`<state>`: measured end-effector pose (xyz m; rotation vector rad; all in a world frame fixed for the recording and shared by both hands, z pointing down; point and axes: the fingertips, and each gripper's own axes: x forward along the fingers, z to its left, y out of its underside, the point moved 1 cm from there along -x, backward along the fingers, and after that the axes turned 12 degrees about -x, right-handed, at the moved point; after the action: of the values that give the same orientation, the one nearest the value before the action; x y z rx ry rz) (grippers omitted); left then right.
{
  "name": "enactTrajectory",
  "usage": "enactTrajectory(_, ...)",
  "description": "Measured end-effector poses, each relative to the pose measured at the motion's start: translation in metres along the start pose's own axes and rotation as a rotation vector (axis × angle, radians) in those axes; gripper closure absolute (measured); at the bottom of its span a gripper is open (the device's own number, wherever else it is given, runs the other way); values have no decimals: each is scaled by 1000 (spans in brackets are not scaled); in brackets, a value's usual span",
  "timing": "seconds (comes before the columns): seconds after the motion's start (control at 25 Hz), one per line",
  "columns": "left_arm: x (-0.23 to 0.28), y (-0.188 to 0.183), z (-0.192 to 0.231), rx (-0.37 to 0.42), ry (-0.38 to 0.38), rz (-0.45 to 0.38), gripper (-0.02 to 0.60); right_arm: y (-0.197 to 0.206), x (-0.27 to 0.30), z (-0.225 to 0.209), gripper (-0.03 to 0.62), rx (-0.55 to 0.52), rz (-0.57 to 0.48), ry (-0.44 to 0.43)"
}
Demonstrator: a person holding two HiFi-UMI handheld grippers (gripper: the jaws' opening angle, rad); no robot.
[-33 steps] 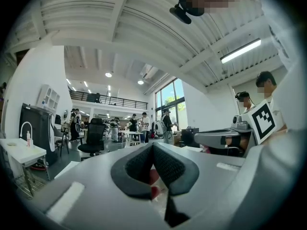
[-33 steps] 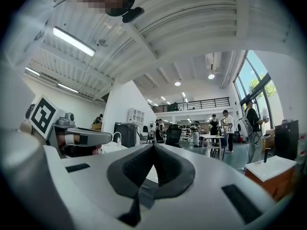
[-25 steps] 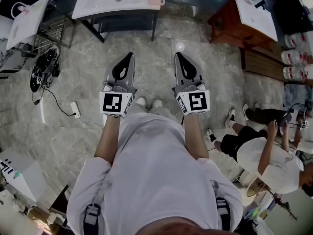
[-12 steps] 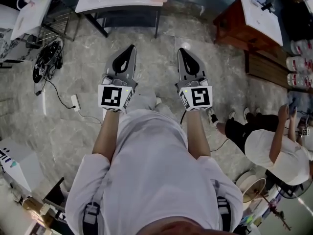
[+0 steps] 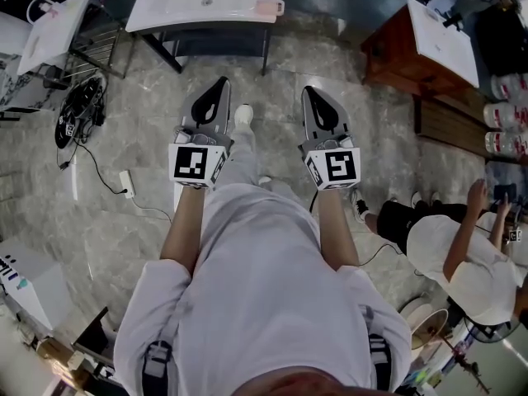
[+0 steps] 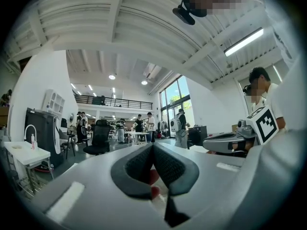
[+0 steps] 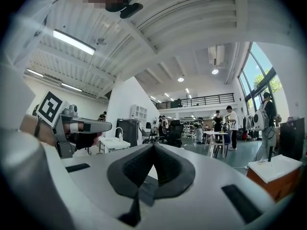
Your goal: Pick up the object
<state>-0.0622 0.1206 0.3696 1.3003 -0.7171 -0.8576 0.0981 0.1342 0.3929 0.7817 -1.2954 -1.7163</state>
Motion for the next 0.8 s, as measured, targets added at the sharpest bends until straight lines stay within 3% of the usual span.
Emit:
enactTrajectory(0.2, 42, 6, 48, -27, -15, -2, 581, 12, 52, -15, 594, 2, 8, 7)
enactTrajectory(0.56, 174, 8, 140, -39, 5, 19, 581, 46, 192, -66, 594, 22, 68, 14)
enactTrajectory(0.8, 256, 17, 194, -70, 60, 83, 581, 66, 283, -102, 594, 37, 144, 44)
